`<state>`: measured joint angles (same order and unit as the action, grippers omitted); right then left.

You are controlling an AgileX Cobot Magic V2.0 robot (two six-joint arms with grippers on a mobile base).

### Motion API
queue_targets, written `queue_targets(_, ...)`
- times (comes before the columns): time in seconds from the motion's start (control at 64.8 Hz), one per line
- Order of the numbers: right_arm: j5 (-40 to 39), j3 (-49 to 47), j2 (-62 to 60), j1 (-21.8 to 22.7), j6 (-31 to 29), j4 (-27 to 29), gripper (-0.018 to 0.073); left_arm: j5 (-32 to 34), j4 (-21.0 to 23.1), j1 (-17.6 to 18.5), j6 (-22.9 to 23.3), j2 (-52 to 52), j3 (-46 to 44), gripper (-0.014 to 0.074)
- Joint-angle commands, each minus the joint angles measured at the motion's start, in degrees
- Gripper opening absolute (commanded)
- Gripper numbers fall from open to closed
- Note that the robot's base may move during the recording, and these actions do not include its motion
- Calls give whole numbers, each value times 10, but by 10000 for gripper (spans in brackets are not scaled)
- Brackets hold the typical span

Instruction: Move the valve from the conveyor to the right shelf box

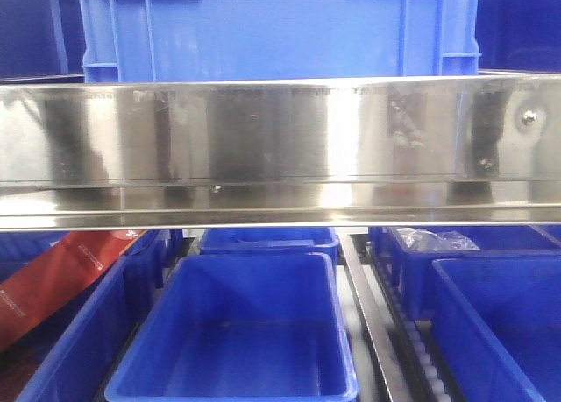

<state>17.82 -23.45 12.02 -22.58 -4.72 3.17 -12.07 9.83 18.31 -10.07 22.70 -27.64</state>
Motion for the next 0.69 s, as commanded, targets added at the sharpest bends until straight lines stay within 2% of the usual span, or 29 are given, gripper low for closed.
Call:
queue_targets(0.0, -16, 2, -2, 2, -1, -4, -162, 11, 4, -1, 2, -3, 2, -111)
queue_targets(0.401, -16, 2, -2, 2, -1, -4, -162, 19, 2, -9, 2, -10, 12, -111)
queue_targets(0.54, -16, 2, -2, 2, -1, -4, -162, 36, -38, -74, 2, -44, 56, -111)
queue_targets(0.679, -16, 2, -2, 2, -1, -4, -162, 45, -43, -139, 2, -115, 120, -111)
